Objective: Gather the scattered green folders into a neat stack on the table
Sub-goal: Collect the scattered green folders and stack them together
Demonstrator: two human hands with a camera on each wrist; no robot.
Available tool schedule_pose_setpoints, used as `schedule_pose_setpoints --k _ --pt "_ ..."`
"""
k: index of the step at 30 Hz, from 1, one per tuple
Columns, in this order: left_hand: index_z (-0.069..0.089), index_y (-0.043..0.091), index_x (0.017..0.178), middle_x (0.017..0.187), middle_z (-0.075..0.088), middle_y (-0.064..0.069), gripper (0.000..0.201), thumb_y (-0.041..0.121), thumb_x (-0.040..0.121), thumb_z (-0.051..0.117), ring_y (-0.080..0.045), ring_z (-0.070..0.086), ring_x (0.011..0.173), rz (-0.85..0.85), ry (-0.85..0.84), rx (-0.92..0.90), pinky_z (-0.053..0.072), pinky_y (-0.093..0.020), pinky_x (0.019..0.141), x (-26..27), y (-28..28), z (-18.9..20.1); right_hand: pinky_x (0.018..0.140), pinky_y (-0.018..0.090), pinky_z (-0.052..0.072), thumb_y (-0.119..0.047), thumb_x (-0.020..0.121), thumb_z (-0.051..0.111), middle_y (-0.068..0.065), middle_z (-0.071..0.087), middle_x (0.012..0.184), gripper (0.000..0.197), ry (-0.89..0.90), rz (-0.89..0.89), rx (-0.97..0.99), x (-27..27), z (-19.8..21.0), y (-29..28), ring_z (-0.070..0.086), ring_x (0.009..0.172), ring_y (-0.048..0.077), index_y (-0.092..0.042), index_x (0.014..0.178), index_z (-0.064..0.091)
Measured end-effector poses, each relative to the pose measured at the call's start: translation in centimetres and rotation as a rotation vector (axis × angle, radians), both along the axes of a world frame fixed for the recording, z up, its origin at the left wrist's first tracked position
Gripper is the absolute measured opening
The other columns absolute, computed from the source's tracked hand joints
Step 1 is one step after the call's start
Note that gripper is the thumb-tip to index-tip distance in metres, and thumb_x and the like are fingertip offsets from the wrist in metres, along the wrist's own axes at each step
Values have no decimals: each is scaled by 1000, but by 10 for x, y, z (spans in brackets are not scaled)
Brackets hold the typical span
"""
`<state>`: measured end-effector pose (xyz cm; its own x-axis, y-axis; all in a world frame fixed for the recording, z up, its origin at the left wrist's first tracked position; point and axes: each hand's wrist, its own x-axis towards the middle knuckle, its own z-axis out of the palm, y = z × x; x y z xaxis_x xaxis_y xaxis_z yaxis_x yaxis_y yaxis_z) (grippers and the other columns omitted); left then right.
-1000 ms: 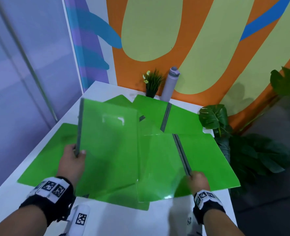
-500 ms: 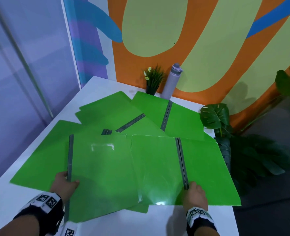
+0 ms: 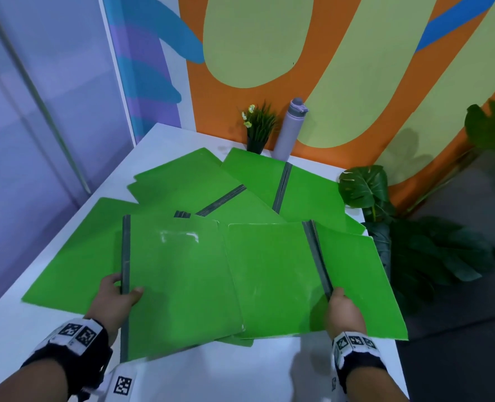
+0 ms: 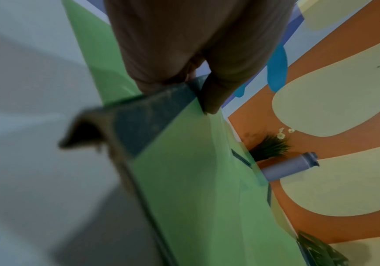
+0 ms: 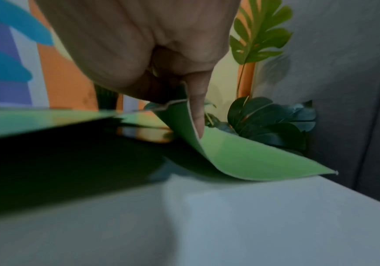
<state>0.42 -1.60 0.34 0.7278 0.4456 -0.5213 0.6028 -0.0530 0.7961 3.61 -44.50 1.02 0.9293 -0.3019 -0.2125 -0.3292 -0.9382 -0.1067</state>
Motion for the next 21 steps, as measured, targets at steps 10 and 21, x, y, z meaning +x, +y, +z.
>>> schedule_pose_setpoints --k 10,21 --pt "31 24 130 109 52 -13 64 2 83 68 -39 56 103 -180 -67 -189 49 -57 92 9 -43 34 46 31 48 14 69 52 9 70 81 48 -1049 304 -86 8 120 61 65 66 29 -6 108 70" --pt "17 17 149 157 24 -19 95 58 77 64 -38 29 142 -37 42 -519 30 -62 109 -3 -52 1 47 24 53 -13 74 57 -7 70 80 28 -437 1114 153 -85 5 158 62 61 9 -19 101 65"
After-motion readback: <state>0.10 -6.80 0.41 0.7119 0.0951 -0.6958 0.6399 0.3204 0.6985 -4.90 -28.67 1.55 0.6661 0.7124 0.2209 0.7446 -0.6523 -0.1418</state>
